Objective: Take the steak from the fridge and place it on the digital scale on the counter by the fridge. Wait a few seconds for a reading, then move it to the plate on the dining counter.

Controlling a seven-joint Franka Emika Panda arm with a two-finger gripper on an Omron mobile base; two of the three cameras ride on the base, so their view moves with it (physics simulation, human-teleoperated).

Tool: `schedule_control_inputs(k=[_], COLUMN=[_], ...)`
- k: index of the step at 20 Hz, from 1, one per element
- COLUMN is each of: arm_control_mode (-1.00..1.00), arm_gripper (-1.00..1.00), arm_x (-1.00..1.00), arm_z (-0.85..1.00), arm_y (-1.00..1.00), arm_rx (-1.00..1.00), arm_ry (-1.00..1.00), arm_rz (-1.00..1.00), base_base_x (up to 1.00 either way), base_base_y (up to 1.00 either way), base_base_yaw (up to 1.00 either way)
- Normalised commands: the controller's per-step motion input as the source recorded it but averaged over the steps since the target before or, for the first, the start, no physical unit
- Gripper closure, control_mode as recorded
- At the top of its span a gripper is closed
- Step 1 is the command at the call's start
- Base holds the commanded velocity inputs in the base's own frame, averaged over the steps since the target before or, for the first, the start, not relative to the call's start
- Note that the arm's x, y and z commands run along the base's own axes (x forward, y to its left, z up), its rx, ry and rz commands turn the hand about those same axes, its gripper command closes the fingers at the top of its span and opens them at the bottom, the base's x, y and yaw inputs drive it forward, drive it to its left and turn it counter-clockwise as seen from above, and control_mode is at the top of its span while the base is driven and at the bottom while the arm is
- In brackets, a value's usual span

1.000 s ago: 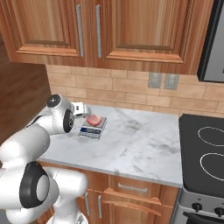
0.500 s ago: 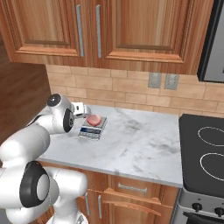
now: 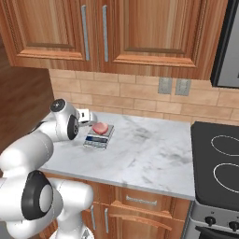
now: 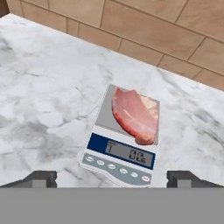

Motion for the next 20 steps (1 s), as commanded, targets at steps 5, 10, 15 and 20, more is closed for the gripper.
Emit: schedule_control_inputs(k=[5,10,15,20], arm_control_mode=[-1.0,-1.0,-1.0,-1.0], arm_gripper=[-1.0,-1.0,-1.0,-1.0], arm_x=[0.0,0.0,0.0,0.01], arm_z=[0.0,0.0,0.0,0.0], arm_y=[0.0,0.0,0.0,0.0], arm_rx=[0.0,0.0,0.0,0.0], arm_ry=[0.01,0.01,0.0,0.0], arm_rz=[-0.01,-0.01,0.0,0.0], base_base_x=[0.0,0.0,0.0,0.0], base_base_y=[0.0,0.0,0.0,0.0], base_base_yaw=[0.0,0.0,0.0,0.0])
